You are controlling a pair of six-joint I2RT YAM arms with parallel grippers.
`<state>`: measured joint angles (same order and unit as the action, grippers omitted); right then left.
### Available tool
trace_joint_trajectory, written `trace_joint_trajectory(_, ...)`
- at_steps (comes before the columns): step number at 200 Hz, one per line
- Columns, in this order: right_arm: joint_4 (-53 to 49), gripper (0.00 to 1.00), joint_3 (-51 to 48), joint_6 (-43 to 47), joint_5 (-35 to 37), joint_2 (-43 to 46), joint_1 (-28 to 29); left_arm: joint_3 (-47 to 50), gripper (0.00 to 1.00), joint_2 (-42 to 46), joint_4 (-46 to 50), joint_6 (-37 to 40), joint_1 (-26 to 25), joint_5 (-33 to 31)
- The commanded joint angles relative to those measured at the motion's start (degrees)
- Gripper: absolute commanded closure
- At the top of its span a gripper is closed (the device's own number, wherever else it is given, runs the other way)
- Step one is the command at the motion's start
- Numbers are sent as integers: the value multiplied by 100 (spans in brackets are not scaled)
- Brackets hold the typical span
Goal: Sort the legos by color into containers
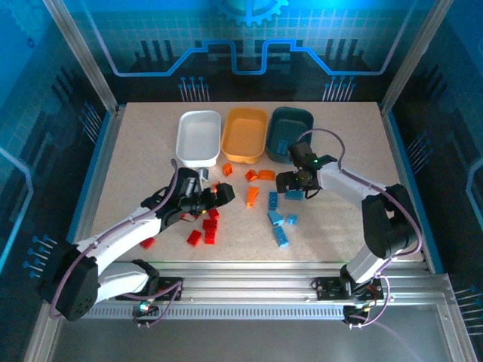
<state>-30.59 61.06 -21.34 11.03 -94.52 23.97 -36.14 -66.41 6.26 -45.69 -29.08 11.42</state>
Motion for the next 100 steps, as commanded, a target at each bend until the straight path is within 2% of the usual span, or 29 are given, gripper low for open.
trace_joint_trajectory(1, 189, 0, -98, -222, -334, -407, 51, 124, 1, 4, -182, -151, -113, -15)
trace_joint_trajectory(28, 352, 5, -259, -429, -127, -558, 27, 203, 1, 114, -127, -178, -141, -87)
trace_joint_trajectory(50, 378, 13, -222, -494, -167, -706, 28, 256, 1, 214, -101, -199, -137, -139)
trace_joint_trajectory(75, 362, 30, -199, -511, -52, -763, 55, 257, 1, 259, -76, -181, -144, -192)
trace_joint_trajectory(89, 242, 32, -134, -511, 29, -776, 66, 234, 1, 260, -49, -164, -142, -210)
trace_joint_trajectory(100, 238, 40, -154, -494, 86, -759, 73, 222, 1, 259, -38, -148, -137, -219)
